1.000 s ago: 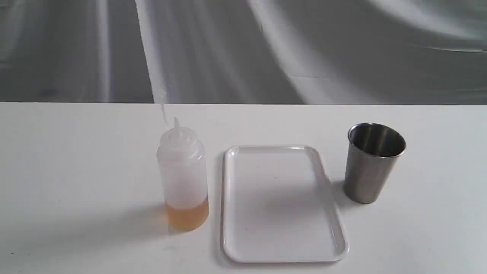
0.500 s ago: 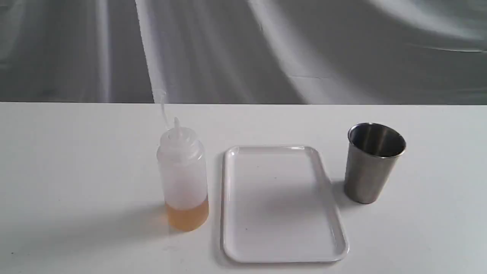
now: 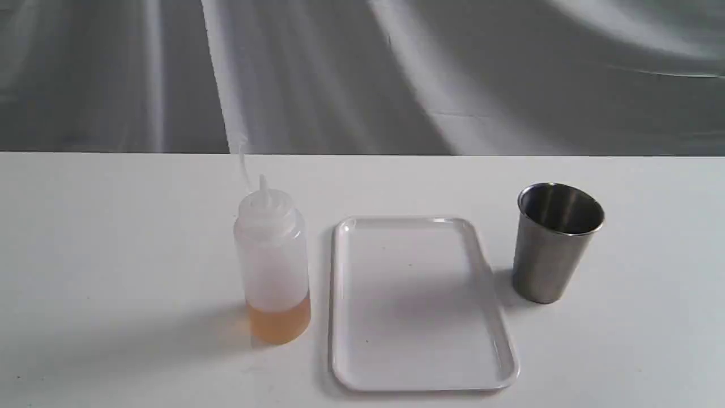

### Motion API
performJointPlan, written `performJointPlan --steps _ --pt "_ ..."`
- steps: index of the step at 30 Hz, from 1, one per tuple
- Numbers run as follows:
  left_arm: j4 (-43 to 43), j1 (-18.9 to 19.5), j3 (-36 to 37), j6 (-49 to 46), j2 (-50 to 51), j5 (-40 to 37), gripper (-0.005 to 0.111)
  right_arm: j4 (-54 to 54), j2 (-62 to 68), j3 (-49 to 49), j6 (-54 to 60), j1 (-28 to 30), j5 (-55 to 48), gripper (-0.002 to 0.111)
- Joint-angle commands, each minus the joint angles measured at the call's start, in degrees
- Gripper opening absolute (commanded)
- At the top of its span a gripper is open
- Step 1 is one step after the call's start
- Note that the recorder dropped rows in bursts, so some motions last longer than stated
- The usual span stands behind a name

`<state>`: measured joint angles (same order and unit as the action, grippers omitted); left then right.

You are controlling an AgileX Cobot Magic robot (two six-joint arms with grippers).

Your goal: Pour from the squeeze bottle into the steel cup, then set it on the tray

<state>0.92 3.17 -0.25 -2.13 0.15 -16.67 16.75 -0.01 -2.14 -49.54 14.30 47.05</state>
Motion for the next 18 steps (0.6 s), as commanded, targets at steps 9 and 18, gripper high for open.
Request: performJointPlan --steps 9,18 --pt "0.0 -0.5 0.3 0.1 -0.1 0.5 0.000 -4.6 0.0 -0.7 -4.4 0.5 21.3 0.000" --pt "0.0 -0.5 0.3 0.1 -0.1 0.5 0.000 2.8 0.0 -5.0 -12.7 -0.6 21.2 0.000"
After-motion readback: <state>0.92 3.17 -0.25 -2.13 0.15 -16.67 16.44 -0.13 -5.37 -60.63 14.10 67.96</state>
